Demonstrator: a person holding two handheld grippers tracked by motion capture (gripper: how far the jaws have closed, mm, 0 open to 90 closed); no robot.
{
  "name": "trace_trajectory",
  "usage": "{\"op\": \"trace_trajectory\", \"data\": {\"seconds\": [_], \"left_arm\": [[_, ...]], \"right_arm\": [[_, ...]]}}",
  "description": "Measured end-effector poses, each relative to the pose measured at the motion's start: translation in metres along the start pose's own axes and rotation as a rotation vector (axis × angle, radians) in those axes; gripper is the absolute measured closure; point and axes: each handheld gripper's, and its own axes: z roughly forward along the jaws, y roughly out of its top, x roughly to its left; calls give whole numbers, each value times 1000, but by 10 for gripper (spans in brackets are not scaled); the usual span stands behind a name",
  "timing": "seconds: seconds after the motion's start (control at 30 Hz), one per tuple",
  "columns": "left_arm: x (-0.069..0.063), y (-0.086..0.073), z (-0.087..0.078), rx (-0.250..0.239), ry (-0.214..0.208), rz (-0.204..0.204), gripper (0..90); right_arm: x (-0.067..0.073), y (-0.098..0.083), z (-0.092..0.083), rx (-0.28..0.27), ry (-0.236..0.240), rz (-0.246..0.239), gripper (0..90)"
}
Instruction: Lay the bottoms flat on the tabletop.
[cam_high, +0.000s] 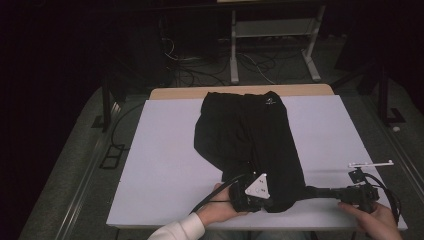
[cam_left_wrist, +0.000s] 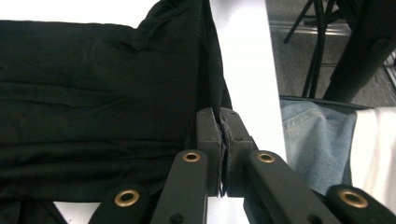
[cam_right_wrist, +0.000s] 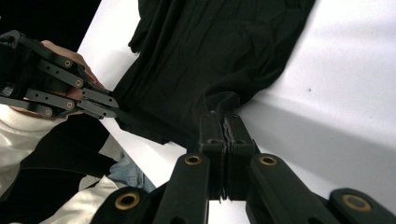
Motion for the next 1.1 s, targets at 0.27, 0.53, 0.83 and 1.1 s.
{"op": "trace_trajectory", "data": {"seconds": [0.27, 0.53, 0.83, 1.1], "left_arm": [[-1, 1, -2, -7, -5, 4, 868], [-6, 3, -2, -7, -16, 13, 868], [-14, 5, 4, 13, -47, 16, 867], [-11, 3, 8, 39, -119, -28, 764]], "right_arm": [[5, -4, -6, -12, 11, 1, 871], [8, -9, -11, -8, 21, -6, 871], [11, -18, -16, -5, 23, -3, 870], [11, -26, -20, 2, 6, 37, 720]]}}
